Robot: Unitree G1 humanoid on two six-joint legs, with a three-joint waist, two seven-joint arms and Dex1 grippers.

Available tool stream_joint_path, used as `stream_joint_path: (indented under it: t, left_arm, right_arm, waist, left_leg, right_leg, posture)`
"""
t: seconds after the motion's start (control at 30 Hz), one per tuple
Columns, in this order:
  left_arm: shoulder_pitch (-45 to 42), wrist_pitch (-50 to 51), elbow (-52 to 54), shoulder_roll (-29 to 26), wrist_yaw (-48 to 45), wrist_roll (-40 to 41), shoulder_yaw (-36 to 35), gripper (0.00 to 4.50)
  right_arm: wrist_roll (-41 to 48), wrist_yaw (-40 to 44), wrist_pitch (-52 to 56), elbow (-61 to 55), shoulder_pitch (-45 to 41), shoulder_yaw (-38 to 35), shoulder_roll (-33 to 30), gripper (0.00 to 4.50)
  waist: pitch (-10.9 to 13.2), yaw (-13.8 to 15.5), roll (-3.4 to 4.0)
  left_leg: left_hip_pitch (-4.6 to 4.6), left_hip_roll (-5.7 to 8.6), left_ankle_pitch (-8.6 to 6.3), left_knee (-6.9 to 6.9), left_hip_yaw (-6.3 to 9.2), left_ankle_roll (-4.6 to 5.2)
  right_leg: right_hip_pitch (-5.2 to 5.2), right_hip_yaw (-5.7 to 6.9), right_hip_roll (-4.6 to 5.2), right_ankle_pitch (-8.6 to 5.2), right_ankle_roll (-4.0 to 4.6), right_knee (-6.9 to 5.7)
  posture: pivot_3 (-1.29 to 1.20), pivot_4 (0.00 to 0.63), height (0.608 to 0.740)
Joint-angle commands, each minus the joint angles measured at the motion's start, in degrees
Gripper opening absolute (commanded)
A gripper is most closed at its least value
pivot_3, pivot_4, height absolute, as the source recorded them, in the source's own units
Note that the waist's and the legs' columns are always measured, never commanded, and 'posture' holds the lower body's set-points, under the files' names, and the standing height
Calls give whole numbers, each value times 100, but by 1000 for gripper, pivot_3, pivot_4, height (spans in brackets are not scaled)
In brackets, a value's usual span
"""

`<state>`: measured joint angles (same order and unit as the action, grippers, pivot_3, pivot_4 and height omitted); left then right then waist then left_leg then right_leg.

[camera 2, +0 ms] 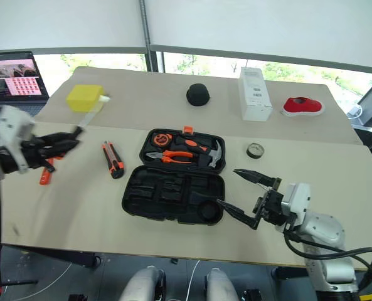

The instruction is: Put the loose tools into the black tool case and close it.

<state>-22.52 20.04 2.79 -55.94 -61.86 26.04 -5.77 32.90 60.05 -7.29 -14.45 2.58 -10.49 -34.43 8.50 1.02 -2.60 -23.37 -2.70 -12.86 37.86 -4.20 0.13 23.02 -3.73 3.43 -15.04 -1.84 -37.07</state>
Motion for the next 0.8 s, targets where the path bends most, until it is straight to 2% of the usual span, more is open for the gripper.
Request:
stream_joint_path:
  t: [0.03, 0.17, 0.23, 0.5, 0.73, 0.8]
  left_arm:
    - [-689, -1238, -149, 267, -868, -868, 1077, 864]
    - [-1837, -2020, -1389, 1083, -924, -2149, 2270, 864]
    - [-2146, -2438, -1911, 1301, -974, -2552, 2562, 864]
    - [-2614, -2907, -2754, 1840, -955, -3193, 2915, 864]
    - [-2452, -2625, -2579, 1877, -1160, -3346, 2942, 864]
    - [-2376, -2581, -2498, 1913, -1120, -3263, 2857, 1875]
  right_arm:
    - [266, 127, 161, 12, -102, -336, -223, 4500]
    - [327, 137, 358, -26, -215, -401, -349, 4500]
    - [328, 80, 417, -88, -249, -422, -363, 4500]
    - [310, -261, 565, -466, -131, -433, -232, 4500]
    - [214, -430, 597, -570, -92, -323, -111, 4500]
    - [201, -466, 604, -590, -90, -288, -76, 4500]
  waist:
    - [0, -21, 0]
    - [0, -28, 1]
    - [0, -63, 1]
    - [1, -131, 2]
    - [1, -93, 3]
    - [1, -93, 3]
  left_leg:
    - [-2, -2, 1, 1, 0, 1]
    - [-9, -6, 3, 6, 9, 4]
    - [-12, -3, 3, 11, 11, 4]
    - [-45, -2, -2, 20, 22, 12]
    - [-45, -3, -3, 51, 26, 14]
    - [-44, -3, -3, 52, 27, 14]
  right_leg:
    - [1, -1, -9, 0, 0, 0]
    - [4, -7, -29, 0, 0, -4]
    - [4, -11, -30, 1, -4, -3]
    - [27, -12, -27, 0, -13, -2]
    - [13, -8, -26, 4, -23, -8]
    - [12, -8, -26, 4, -22, -10]
  posture:
    - [0, 150, 740]
    - [0, 150, 740]
    - [0, 150, 740]
    - [0, 150, 740]
    - [0, 150, 740]
    - [0, 150, 740]
